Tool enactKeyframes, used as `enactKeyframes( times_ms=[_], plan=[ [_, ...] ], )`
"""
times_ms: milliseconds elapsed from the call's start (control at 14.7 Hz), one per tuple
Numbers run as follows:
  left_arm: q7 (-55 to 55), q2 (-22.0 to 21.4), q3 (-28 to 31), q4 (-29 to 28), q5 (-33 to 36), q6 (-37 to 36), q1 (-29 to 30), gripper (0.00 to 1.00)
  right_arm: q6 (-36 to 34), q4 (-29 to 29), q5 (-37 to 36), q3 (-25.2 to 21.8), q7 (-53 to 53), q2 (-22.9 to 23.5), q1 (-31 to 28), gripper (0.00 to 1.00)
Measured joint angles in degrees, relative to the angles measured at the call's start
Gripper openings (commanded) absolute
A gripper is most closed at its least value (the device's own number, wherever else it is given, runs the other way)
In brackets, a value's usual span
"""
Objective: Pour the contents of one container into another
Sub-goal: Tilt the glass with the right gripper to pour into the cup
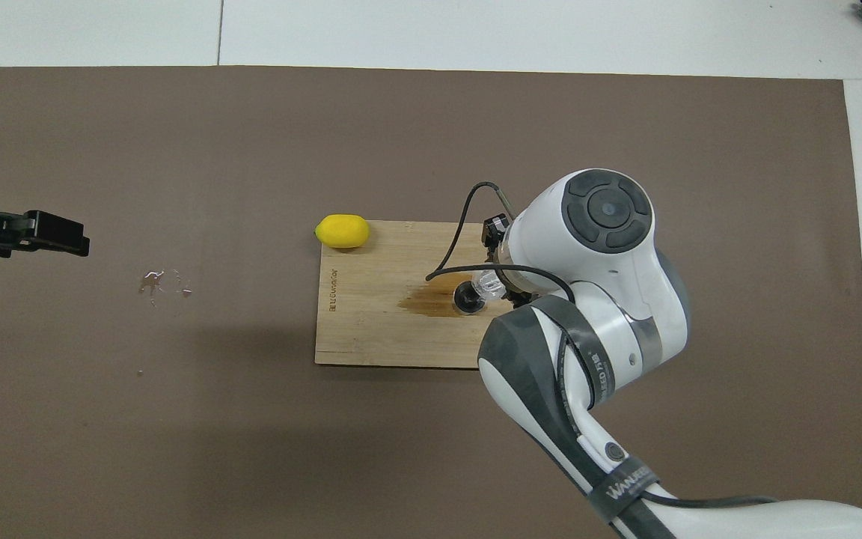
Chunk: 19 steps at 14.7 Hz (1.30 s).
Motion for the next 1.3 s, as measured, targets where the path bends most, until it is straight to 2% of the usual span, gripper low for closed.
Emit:
enactKeyframes(
  times_ms=[477, 1295],
  plan=[
    [-0.1, 0.0, 0.1, 0.0, 0.0, -1.1, 0.0, 1.0, -1.0, 0.1, -6.9, 0.0, 0.0, -0.1, 2.2, 0.09],
    [-0.1, 0.0, 0.1, 0.1, 0.2, -1.5, 0.0, 1.0, -2.2, 0.1, -10.9, 0.1, 0.0, -0.6, 4.1, 0.09]
  ],
)
